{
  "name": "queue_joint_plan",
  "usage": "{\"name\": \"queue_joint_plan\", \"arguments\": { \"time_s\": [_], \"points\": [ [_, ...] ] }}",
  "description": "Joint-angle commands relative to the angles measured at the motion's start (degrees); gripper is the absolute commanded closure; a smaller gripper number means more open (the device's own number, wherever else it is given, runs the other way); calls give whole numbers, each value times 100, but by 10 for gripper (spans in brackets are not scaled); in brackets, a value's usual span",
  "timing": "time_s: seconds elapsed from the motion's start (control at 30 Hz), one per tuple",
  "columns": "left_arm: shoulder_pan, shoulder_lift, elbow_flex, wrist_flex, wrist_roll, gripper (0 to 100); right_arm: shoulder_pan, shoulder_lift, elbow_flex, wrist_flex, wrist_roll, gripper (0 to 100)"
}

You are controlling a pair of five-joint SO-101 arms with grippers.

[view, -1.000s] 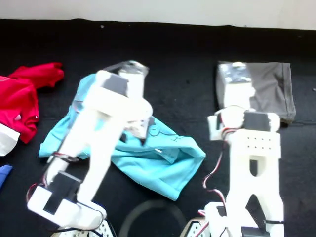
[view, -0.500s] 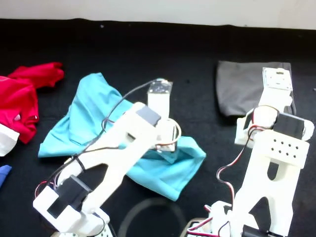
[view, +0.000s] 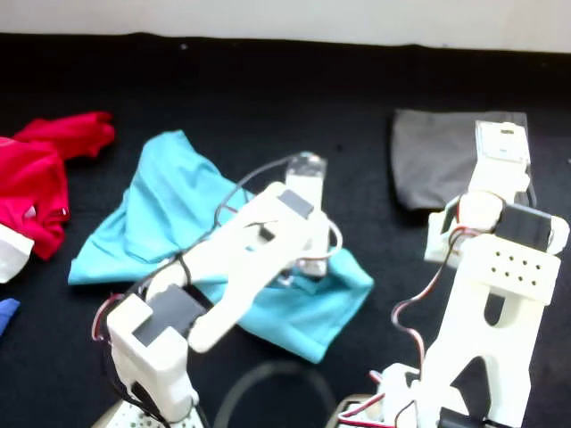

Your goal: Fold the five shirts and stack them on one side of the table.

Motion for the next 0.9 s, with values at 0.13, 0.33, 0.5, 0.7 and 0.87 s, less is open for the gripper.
{"name": "queue_joint_plan", "arguments": {
  "time_s": [0.13, 0.33, 0.5, 0.7, 0.87],
  "points": [
    [4, -119, -462, 167, -404, 999, 66, -207, -233, 31, 62, 776],
    [-198, -804, -462, 738, -1204, 992, 66, -207, -233, -4, 62, 776],
    [-374, -1473, -391, 1037, -1301, 989, 57, -207, -233, -4, 62, 776],
    [66, -1349, -400, 1134, -1301, 872, 57, -207, -233, -4, 62, 776],
    [119, -1253, -453, 1582, -624, 745, 66, -207, -233, -4, 70, 779]
  ]
}}
